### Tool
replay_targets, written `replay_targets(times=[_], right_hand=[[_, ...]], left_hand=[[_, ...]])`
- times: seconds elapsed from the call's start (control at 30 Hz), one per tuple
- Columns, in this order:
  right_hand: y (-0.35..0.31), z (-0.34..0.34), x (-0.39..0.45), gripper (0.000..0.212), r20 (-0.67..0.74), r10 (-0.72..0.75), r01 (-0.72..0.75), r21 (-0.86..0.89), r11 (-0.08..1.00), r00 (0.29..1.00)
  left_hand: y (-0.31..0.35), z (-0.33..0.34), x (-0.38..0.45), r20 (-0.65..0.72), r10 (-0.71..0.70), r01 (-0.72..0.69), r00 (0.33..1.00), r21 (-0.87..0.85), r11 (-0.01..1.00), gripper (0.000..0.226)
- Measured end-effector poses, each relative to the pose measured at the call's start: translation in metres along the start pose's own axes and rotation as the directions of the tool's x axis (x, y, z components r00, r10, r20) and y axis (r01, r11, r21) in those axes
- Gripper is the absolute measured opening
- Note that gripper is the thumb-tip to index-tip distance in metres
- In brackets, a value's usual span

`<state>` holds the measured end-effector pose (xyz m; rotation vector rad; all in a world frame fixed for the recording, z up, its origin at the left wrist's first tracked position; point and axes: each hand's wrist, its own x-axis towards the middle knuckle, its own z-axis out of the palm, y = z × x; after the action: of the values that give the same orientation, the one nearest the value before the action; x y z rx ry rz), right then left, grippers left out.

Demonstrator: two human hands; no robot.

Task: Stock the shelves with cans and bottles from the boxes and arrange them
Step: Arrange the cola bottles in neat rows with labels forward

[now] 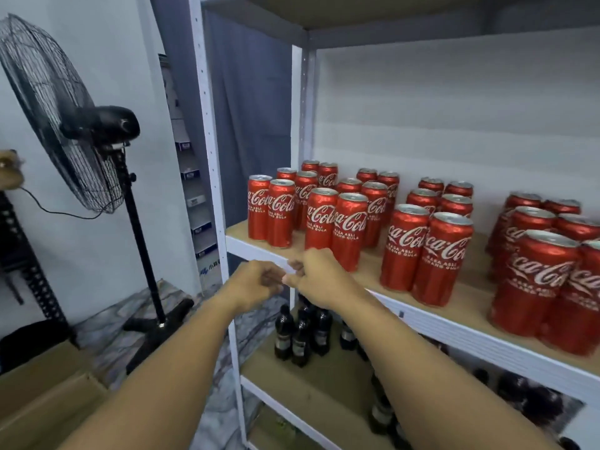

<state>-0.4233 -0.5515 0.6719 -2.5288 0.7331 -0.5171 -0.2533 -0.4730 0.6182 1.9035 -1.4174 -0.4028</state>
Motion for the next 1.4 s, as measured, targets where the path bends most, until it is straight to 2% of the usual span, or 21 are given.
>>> replay_targets(times=[0.07, 0.13, 0.23, 0.33, 0.47, 0.6, 0.67, 0.77, 0.97, 1.07, 1.17, 1.4], right_hand=[[0.026, 0.04, 0.0, 0.019, 0.026, 0.011, -0.01, -0.051, 0.999, 1.0], [0.052, 0.081, 0.003, 0.03, 0.052, 0.027, -0.023, -0.07, 0.997, 0.998], [0.096, 0.138, 0.015, 0.02, 0.064, 0.083, -0.076, -0.099, 0.992, 0.994], [0.141, 0.183, 0.036, 0.014, 0.015, 0.167, -0.164, -0.109, 0.98, 0.986], [0.193, 0.226, 0.071, 0.024, -0.055, 0.24, -0.246, -0.166, 0.955, 0.969], [0.234, 0.263, 0.093, 0.02, -0.164, 0.237, -0.263, -0.163, 0.951, 0.958], [0.245, 0.278, 0.099, 0.022, -0.197, 0.23, -0.258, -0.126, 0.958, 0.953], [0.253, 0.294, 0.107, 0.023, -0.243, 0.232, -0.258, -0.079, 0.963, 0.942], [0.258, 0.309, 0.116, 0.014, -0.366, 0.29, -0.298, 0.036, 0.954, 0.884], [0.256, 0.308, 0.114, 0.013, -0.356, 0.288, -0.297, 0.029, 0.954, 0.889], [0.254, 0.306, 0.11, 0.016, -0.329, 0.275, -0.292, -0.003, 0.957, 0.904], [0.245, 0.305, 0.096, 0.026, -0.275, 0.312, -0.321, 0.011, 0.947, 0.91]], left_hand=[[-0.041, 0.03, 0.005, 0.02, 0.011, -0.012, 1.0, 0.042, 0.999, 0.023], [-0.081, 0.062, 0.011, 0.003, 0.033, -0.033, 0.999, 0.091, 0.995, 0.028], [-0.132, 0.106, 0.024, -0.061, 0.067, -0.059, 0.996, 0.13, 0.99, 0.033], [-0.179, 0.142, 0.048, -0.093, 0.083, -0.069, 0.992, 0.143, 0.987, 0.033], [-0.234, 0.174, 0.089, -0.17, 0.077, -0.052, 0.983, 0.145, 0.988, 0.036], [-0.277, 0.196, 0.122, -0.22, 0.081, -0.061, 0.972, 0.098, 0.993, 0.043], [-0.288, 0.205, 0.131, -0.219, 0.105, -0.091, 0.97, 0.072, 0.993, 0.045], [-0.294, 0.213, 0.139, -0.268, 0.12, -0.125, 0.956, -0.001, 0.992, 0.035], [-0.296, 0.22, 0.144, -0.326, 0.109, -0.144, 0.939, -0.087, 0.986, 0.026], [-0.297, 0.215, 0.149, -0.284, 0.104, -0.119, 0.953, -0.037, 0.992, 0.028], [-0.296, 0.21, 0.146, -0.233, 0.087, -0.107, 0.969, -0.074, 0.992, 0.022], [-0.296, 0.198, 0.126, -0.178, 0.138, -0.144, 0.974, -0.023, 0.989, 0.023]])
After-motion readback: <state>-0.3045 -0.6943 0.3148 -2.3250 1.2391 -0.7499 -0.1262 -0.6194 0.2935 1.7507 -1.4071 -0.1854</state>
